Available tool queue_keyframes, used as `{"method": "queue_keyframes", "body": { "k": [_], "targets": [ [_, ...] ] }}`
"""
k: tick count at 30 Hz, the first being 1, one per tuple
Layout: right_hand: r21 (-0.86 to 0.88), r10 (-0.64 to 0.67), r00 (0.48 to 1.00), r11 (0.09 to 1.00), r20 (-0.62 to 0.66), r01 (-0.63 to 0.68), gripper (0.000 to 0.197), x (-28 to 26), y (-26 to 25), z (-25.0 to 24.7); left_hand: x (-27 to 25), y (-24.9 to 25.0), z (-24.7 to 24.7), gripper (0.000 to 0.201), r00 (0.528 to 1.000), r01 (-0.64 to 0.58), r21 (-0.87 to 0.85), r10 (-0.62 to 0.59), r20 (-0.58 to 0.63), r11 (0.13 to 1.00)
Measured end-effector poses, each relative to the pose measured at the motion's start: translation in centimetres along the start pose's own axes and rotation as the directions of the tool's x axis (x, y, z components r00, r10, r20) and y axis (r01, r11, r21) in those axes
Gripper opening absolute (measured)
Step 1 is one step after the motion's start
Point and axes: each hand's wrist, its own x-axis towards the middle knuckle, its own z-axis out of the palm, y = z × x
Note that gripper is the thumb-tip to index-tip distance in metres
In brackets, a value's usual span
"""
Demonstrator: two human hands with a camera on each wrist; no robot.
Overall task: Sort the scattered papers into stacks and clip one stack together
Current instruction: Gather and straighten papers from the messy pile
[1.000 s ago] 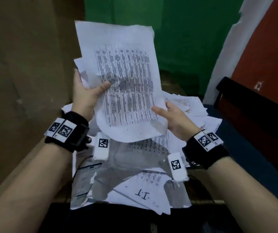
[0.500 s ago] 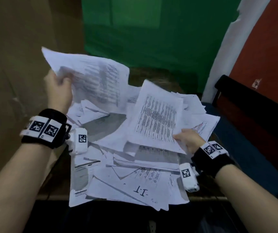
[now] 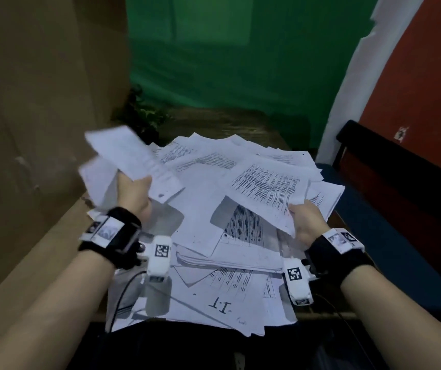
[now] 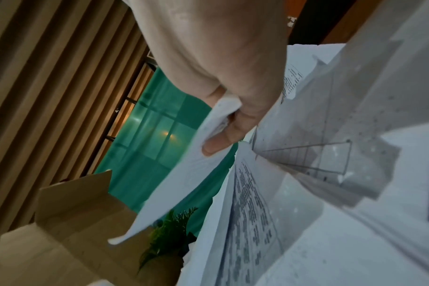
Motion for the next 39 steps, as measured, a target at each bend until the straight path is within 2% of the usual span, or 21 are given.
{"method": "queue_keyframes", "body": {
  "k": [2, 4, 6, 8, 12, 13, 15, 17, 19, 21, 23, 25, 27, 29, 31, 32, 33, 35, 36, 38, 39],
  "targets": [
    [0.040, -0.014, 1.000, 0.999, 0.015, 0.014, 0.031, -0.2, 0.1, 0.4, -0.5, -1.9, 0.3, 0.061, 0.992, 0.103, -0.006, -0.103, -0.076, 0.995],
    [0.056, -0.019, 0.997, 0.998, 0.074, 0.015, 0.032, -0.6, 0.3, 0.8, -1.3, -1.7, 1.5, 0.064, 0.996, 0.073, -0.036, -0.075, -0.042, 0.997],
    [0.021, -0.014, 0.989, 1.000, 0.147, 0.012, 0.024, -1.8, -0.2, 1.4, -1.1, 0.3, 3.3, 0.062, 0.999, 0.020, -0.073, -0.016, 0.043, 0.997],
    [0.017, -0.019, 0.991, 1.000, 0.134, 0.017, 0.021, -2.4, -0.7, 2.1, -1.4, 3.2, 5.7, 0.049, 0.986, 0.025, -0.175, 0.004, 0.166, 0.984],
    [0.066, -0.034, 0.993, 0.997, 0.115, 0.026, 0.049, -2.4, -1.2, 3.0, -3.1, 8.8, 9.3, 0.039, 0.865, 0.016, -0.406, 0.191, 0.464, 0.914],
    [0.087, -0.040, 0.992, 0.996, 0.122, 0.029, 0.053, -2.2, -1.1, 2.9, -3.4, 9.5, 9.1, 0.037, 0.848, 0.025, -0.446, 0.217, 0.484, 0.895],
    [0.076, -0.026, 0.990, 0.997, 0.141, 0.016, 0.046, -2.3, -1.0, 2.7, -3.4, 9.2, 8.6, 0.032, 0.857, 0.062, -0.470, 0.194, 0.477, 0.881],
    [0.055, 0.011, 0.992, 0.998, 0.122, -0.018, 0.025, -2.3, -0.7, 2.7, -3.1, 6.7, 7.4, 0.036, 0.894, 0.158, -0.411, 0.047, 0.446, 0.898],
    [0.042, 0.041, 0.995, 0.998, 0.094, -0.045, 0.012, -2.5, -0.5, 3.0, -3.2, 2.9, 6.0, 0.036, 0.915, 0.270, -0.229, -0.175, 0.365, 0.935],
    [0.028, 0.074, 0.989, 0.997, 0.129, -0.078, 0.021, -2.4, 0.0, 3.5, -3.8, -0.3, 4.8, 0.023, 0.899, 0.347, 0.039, -0.344, 0.269, 0.937],
    [0.045, 0.076, 0.985, 0.995, 0.157, -0.084, 0.011, -2.9, 0.1, 4.2, -4.2, -3.0, 4.1, 0.021, 0.872, 0.432, 0.175, -0.459, 0.168, 0.885],
    [0.085, 0.120, 0.983, 0.988, 0.139, -0.132, 0.031, -2.8, 0.5, 4.9, -4.7, -5.0, 3.6, 0.020, 0.873, 0.437, 0.252, -0.475, 0.114, 0.863],
    [0.144, 0.143, 0.983, 0.977, 0.113, -0.159, 0.042, -2.3, 0.5, 5.5, -5.0, -6.2, 3.4, 0.011, 0.900, 0.327, 0.487, -0.425, 0.102, 0.810],
    [0.184, 0.139, 0.984, 0.970, 0.115, -0.158, 0.028, -2.9, -0.1, 5.7, -5.8, -6.9, 3.7, 0.019, 0.918, 0.275, 0.594, -0.390, 0.073, 0.756],
    [0.193, 0.143, 0.984, 0.968, 0.104, -0.161, 0.021, -3.4, -0.3, 6.0, -6.3, -6.9, 4.4, 0.021, 0.919, 0.270, 0.595, -0.388, 0.077, 0.757],
    [0.190, 0.172, 0.979, 0.963, 0.107, -0.190, 0.035, -3.3, -0.2, 6.0, -6.7, -7.0, 4.8, 0.021, 0.922, 0.272, 0.623, -0.384, 0.050, 0.733],
    [0.183, 0.190, 0.977, 0.961, 0.100, -0.206, 0.039, -3.3, 0.0, 6.1, -6.9, -6.8, 5.0, 0.016, 0.917, 0.271, 0.686, -0.398, 0.029, 0.675],
    [0.262, 0.211, 0.971, 0.937, 0.109, -0.233, 0.023, -3.2, 0.1, 5.8, -7.6, -6.5, 5.4, 0.025, 0.913, 0.283, 0.738, -0.407, -0.012, 0.613],
    [0.272, 0.200, 0.971, 0.934, 0.133, -0.230, 0.030, -3.6, -0.1, 5.7, -8.0, -6.3, 5.8, 0.026, 0.898, 0.297, 0.748, -0.440, -0.007, 0.594],
    [0.256, 0.185, 0.961, 0.938, 0.208, -0.236, 0.051, -4.5, -0.5, 5.5, -8.4, -6.7, 6.8, 0.023, 0.859, 0.341, 0.672, -0.509, 0.062, 0.657],
    [0.208, 0.183, 0.953, 0.949, 0.242, -0.236, 0.051, -4.5, -0.3, 5.8, -8.5, -6.7, 7.1, 0.024, 0.831, 0.422, 0.537, -0.549, 0.094, 0.730]
  ]
}}
